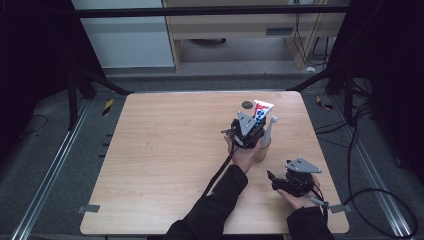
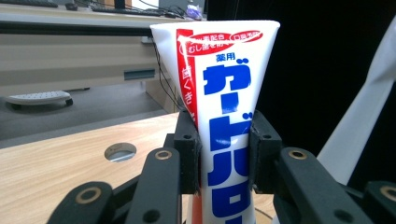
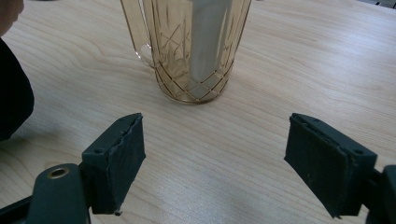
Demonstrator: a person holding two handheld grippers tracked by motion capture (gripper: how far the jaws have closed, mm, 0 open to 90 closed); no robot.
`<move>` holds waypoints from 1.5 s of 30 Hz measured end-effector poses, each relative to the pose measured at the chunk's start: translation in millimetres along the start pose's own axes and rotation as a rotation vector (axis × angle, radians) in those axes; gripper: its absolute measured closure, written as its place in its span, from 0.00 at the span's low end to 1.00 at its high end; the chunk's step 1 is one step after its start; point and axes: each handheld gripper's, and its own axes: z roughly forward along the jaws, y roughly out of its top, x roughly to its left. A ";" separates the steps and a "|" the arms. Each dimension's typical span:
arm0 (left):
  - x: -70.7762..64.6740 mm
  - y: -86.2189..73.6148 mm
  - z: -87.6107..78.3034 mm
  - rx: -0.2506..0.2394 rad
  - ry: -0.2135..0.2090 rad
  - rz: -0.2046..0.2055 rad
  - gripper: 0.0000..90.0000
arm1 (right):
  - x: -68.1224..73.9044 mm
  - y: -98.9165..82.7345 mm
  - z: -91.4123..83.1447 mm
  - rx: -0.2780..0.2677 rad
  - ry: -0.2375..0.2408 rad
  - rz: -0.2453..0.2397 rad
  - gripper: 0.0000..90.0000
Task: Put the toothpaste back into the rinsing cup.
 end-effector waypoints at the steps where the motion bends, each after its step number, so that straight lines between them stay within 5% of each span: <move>1: -0.1 -1.2 0.3 0.003 -0.001 0.000 0.77 | -0.2 -0.1 0.1 0.000 0.000 -0.001 0.22; 30: 6.5 -22.3 2.5 0.106 -0.041 0.025 0.72 | 0.8 -0.3 1.1 0.005 0.004 -0.004 0.22; 35: 11.2 -26.5 2.5 0.157 -0.037 0.024 0.65 | 0.8 -0.2 1.1 0.004 0.004 -0.004 0.22; 45: 17.0 -25.3 -7.0 0.171 -0.073 0.053 0.52 | 1.6 0.0 1.6 0.007 0.005 -0.002 0.22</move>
